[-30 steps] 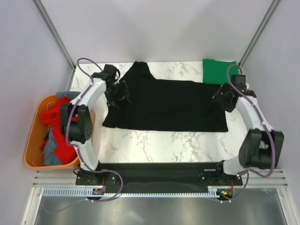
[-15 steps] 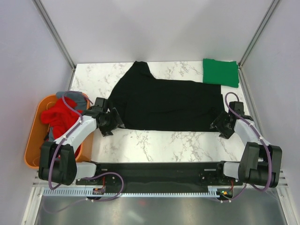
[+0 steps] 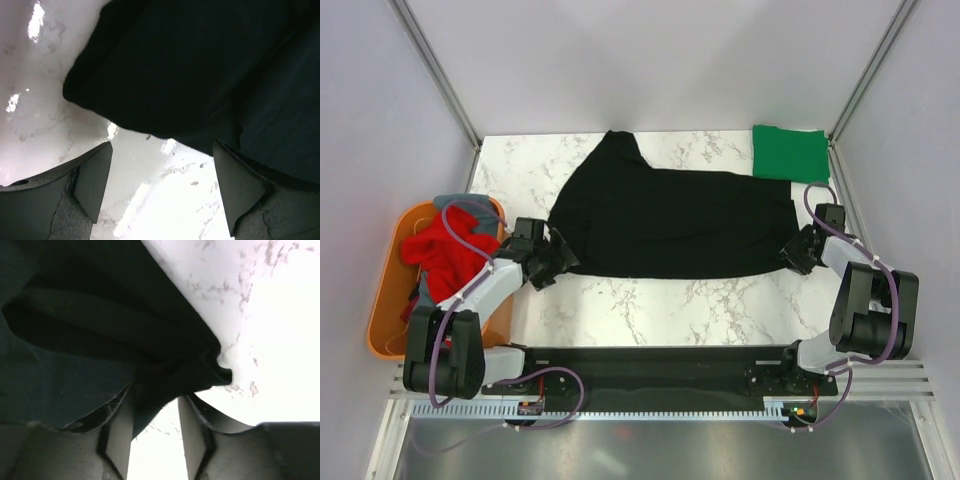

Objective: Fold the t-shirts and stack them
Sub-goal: Fold the tshirt

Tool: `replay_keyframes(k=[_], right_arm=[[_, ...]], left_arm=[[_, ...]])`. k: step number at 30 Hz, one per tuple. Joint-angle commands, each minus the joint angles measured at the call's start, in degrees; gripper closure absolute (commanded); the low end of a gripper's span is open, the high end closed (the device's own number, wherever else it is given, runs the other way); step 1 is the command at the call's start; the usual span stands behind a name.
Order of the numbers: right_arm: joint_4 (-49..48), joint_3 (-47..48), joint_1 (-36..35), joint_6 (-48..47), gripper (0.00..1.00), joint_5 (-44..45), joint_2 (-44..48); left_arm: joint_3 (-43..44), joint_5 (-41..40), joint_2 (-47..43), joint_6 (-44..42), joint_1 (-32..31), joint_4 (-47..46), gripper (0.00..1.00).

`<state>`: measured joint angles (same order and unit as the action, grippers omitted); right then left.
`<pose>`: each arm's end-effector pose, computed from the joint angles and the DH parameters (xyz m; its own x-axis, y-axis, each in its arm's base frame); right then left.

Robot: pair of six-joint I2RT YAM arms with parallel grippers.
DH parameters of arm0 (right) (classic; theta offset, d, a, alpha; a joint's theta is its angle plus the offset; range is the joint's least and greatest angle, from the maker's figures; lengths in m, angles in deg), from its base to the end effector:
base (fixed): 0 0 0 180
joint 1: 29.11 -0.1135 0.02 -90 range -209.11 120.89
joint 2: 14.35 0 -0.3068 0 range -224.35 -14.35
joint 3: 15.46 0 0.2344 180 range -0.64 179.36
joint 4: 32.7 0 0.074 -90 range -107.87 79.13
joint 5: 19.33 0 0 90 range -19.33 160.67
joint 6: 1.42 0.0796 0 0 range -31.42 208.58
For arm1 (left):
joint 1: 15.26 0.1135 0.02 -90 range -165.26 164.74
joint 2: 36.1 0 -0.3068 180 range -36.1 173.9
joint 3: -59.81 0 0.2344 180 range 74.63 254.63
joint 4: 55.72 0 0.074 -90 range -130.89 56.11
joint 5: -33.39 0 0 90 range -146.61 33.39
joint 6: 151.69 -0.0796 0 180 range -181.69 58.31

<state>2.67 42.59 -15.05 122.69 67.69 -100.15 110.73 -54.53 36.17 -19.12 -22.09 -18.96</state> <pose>0.2672 -0.0626 0.1734 -0.5931 0.7259 -0.3483 0.6672 0.6853 0.2919 0.2241 -0.0297 0.1900 -0.7141 -0.5953 -0.3682 -0.4688 0.7974 -0.3801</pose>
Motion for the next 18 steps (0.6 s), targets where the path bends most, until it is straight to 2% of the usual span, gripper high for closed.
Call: replay_keyframes(k=[1, 5, 8, 12, 18], right_arm=[[-1.28, -2.79, 0.79, -1.41, 0.57, 2.19, -2.80], [-1.46, -3.14, 1.31, -1.76, 0.85, 2.63, -2.53], [-1.37, -3.06, 3.59, -1.59, 0.98, 2.46, -2.97], [-1.90, -2.79, 4.74, -1.76, 1.00, 0.44, -4.28], [-2.69, -2.97, 4.83, -1.85, 1.00, 0.00, -5.26]], left_arm=[[-0.94, -7.52, 2.34, 6.83, 3.23, -2.50, 0.11], [-0.41, -10.96, 4.19, 7.44, 3.93, -3.47, 0.13], [0.38, -11.58, 6.21, 7.88, 4.02, -3.65, 0.14], [-0.15, -10.53, 7.62, 8.59, 4.02, -5.41, 0.18], [1.78, -13.16, 10.08, 8.41, 4.02, -5.50, 0.26]])
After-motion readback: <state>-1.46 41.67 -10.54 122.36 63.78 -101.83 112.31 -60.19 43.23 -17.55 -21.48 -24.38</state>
